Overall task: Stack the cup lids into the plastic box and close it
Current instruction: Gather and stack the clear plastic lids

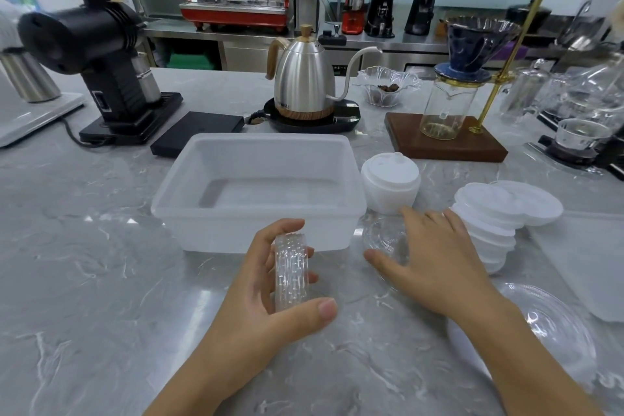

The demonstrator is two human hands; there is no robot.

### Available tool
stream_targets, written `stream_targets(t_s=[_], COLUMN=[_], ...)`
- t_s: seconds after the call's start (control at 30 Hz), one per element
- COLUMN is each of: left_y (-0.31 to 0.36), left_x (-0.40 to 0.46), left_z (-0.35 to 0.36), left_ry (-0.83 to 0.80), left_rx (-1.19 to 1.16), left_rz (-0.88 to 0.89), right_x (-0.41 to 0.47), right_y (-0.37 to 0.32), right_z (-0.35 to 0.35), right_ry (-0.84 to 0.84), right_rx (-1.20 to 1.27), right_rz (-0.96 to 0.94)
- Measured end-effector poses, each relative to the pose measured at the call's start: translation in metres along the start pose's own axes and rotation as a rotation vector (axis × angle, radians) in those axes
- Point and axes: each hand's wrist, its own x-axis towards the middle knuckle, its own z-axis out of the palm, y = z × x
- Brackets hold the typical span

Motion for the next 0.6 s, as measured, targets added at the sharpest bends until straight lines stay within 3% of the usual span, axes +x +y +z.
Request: stream_targets(t_s=[0.2, 0.4, 0.6], left_y=[0.000, 0.001, 0.001], left_x=[0.001, 0.001, 0.001], left_z=[0.001, 0.001, 0.001], left_ry=[0.001, -0.013, -0.022], left_rx=[-0.011, -0.001, -0.028], left_rz=[-0.002, 0.003, -0.014], right_x=[-0.004, -0.022, -0.051], right_y=[0.001, 0.005, -0.005], right_z=[0.006, -0.001, -0.003], right_ry=[0.136, 0.274, 0.216], right_rx=[0.165, 0.689, 1.102], right_rz=[-0.055, -0.177, -0.161])
